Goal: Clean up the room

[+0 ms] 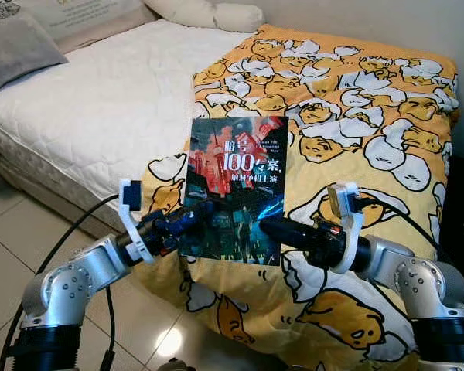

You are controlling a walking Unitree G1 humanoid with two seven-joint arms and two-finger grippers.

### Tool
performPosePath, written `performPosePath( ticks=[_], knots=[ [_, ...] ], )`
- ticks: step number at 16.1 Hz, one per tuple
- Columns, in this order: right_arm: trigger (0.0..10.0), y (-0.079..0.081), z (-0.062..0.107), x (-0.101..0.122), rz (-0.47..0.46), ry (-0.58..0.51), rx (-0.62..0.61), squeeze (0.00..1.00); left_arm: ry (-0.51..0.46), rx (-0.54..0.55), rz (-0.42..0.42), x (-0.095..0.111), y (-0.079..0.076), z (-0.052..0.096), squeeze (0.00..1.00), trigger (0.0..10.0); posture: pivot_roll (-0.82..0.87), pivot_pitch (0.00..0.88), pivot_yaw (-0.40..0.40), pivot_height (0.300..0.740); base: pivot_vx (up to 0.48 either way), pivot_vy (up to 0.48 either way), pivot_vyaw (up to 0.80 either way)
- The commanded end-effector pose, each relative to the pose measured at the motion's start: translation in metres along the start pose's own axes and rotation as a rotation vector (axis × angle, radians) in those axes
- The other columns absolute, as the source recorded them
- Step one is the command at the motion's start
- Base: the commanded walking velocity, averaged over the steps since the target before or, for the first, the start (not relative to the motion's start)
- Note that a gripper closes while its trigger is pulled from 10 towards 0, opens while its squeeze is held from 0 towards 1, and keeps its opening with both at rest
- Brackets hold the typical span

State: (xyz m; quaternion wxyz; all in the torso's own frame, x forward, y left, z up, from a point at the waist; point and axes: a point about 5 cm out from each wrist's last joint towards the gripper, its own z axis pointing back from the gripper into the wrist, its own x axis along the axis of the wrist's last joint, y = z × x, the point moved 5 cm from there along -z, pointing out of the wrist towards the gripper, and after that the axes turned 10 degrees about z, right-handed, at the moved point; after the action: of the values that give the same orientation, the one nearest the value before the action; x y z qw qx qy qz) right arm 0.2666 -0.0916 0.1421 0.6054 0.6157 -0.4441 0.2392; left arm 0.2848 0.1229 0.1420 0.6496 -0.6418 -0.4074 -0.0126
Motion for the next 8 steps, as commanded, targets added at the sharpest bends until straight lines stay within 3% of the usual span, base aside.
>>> performPosePath(
  ticks=[1,8],
  knots=[
    [0.0,0.007,-0.007,0.011,0.031,-0.025,0.050,0.00,0.009,-0.049,-0.005,0.000,-0.009,-0.003,0.00,0.0,-0.05,0.000,0.056,0.740,0.000,0.000,0.00],
    [0.0,0.012,-0.006,0.006,0.024,0.003,0.087,0.00,0.024,-0.166,0.042,-0.004,-0.031,0.002,0.00,0.0,-0.05,0.000,0.046,0.740,0.000,0.000,0.00]
  ],
)
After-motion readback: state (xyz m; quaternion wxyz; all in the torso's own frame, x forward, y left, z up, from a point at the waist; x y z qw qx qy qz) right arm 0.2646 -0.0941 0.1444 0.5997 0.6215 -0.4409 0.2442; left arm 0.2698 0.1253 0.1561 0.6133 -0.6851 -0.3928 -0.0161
